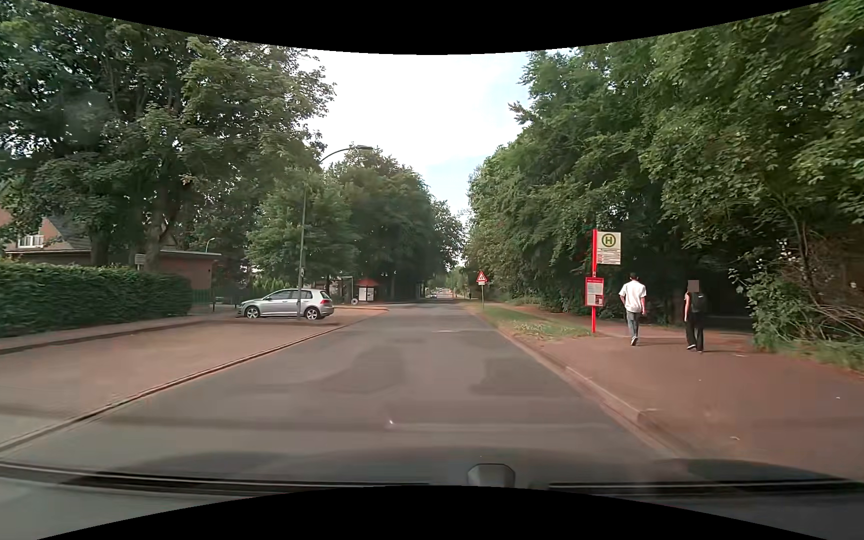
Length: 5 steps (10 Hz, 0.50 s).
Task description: Follow the waypoints while adhering to traffic rules and regulations
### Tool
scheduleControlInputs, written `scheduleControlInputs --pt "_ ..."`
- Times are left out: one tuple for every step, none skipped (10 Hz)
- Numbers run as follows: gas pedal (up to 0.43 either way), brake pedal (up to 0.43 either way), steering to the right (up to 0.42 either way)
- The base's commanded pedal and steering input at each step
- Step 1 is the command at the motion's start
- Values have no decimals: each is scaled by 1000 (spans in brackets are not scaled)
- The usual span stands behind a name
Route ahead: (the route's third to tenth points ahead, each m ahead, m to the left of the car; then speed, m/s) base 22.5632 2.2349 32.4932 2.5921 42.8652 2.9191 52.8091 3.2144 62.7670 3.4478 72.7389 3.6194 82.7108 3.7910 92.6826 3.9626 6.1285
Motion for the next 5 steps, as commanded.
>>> scheduleControlInputs --pt "118 0 -3" --pt "118 0 -5" --pt "118 0 -6" --pt "118 0 -6" --pt "118 0 -7"
